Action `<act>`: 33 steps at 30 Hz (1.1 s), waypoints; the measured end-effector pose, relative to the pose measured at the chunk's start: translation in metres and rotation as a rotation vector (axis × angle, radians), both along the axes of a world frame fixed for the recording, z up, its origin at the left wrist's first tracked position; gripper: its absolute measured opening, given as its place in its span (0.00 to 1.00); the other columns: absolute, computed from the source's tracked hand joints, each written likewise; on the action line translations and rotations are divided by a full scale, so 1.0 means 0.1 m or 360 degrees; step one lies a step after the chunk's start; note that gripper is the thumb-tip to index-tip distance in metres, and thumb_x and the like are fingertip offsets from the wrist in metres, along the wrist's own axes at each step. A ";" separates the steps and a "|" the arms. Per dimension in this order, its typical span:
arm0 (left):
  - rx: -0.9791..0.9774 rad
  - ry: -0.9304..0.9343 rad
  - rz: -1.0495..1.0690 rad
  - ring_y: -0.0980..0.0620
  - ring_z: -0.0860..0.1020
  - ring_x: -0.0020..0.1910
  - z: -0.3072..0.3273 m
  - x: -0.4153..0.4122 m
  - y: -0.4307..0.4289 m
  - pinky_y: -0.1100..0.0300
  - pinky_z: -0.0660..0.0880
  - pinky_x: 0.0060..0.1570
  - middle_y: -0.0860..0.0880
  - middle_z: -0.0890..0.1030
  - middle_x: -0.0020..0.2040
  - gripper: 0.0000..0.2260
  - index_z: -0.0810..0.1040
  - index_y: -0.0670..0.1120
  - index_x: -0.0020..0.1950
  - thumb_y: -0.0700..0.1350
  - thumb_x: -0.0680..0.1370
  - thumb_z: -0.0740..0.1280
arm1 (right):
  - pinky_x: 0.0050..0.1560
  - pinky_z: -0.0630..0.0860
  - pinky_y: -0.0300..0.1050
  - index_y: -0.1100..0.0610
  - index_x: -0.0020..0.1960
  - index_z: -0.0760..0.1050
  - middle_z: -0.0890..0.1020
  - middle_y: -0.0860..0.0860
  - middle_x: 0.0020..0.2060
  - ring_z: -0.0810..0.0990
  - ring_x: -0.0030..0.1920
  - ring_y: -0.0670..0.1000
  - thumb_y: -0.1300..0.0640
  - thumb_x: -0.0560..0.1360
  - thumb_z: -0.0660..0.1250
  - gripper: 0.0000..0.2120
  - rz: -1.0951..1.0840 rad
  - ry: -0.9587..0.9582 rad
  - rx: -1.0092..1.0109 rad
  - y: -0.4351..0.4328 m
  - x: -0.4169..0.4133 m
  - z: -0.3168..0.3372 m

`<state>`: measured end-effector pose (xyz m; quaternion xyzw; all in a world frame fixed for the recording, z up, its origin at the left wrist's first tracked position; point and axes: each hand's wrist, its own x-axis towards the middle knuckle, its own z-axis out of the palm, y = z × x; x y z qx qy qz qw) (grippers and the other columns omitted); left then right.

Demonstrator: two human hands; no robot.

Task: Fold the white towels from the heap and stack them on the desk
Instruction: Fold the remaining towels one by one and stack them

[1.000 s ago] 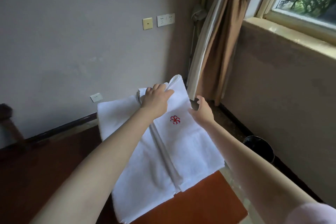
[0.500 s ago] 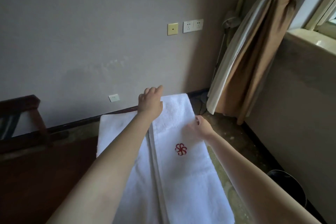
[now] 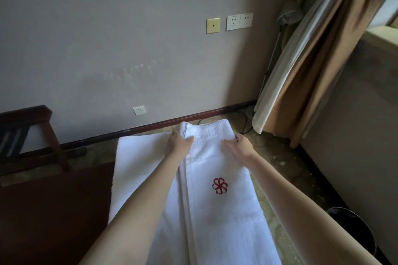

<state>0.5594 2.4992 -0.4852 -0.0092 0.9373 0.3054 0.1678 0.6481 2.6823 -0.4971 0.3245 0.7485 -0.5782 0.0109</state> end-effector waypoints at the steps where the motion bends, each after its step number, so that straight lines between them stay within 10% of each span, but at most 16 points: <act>1: -0.0014 0.0077 0.0024 0.41 0.75 0.61 -0.01 0.02 -0.01 0.54 0.72 0.50 0.40 0.73 0.66 0.30 0.60 0.38 0.74 0.54 0.79 0.63 | 0.37 0.73 0.44 0.58 0.51 0.72 0.78 0.52 0.41 0.77 0.37 0.51 0.54 0.75 0.68 0.09 -0.0005 0.0029 0.0064 -0.02 -0.01 -0.01; 8: -0.0105 0.0210 0.0053 0.40 0.77 0.50 -0.05 0.12 -0.08 0.55 0.70 0.39 0.41 0.77 0.55 0.17 0.67 0.40 0.64 0.52 0.81 0.59 | 0.45 0.79 0.53 0.53 0.58 0.68 0.78 0.48 0.40 0.80 0.43 0.55 0.50 0.78 0.63 0.12 0.0078 -0.0105 0.0484 -0.17 -0.02 -0.11; 23: -0.0744 0.0636 -0.0358 0.43 0.73 0.59 -0.01 -0.18 0.06 0.53 0.70 0.53 0.45 0.77 0.60 0.16 0.72 0.46 0.66 0.50 0.83 0.54 | 0.48 0.76 0.53 0.56 0.59 0.66 0.77 0.52 0.45 0.78 0.49 0.58 0.48 0.77 0.60 0.16 0.0122 -0.0198 0.0490 -0.11 -0.41 0.02; 29: -0.0030 0.0389 -0.0067 0.39 0.76 0.45 -0.18 -0.31 -0.11 0.56 0.64 0.39 0.40 0.78 0.42 0.14 0.67 0.44 0.38 0.47 0.82 0.55 | 0.37 0.69 0.48 0.57 0.60 0.63 0.78 0.52 0.42 0.77 0.42 0.58 0.47 0.81 0.54 0.15 0.0309 -0.0293 0.1105 -0.16 -0.38 -0.07; 33: 0.0023 0.0321 -0.0045 0.39 0.75 0.44 -0.21 -0.33 -0.15 0.55 0.64 0.38 0.36 0.79 0.45 0.16 0.69 0.42 0.36 0.47 0.82 0.57 | 0.39 0.72 0.49 0.58 0.60 0.63 0.79 0.56 0.49 0.79 0.44 0.60 0.48 0.82 0.51 0.15 0.0353 -0.0234 0.1263 -0.23 -0.26 -0.18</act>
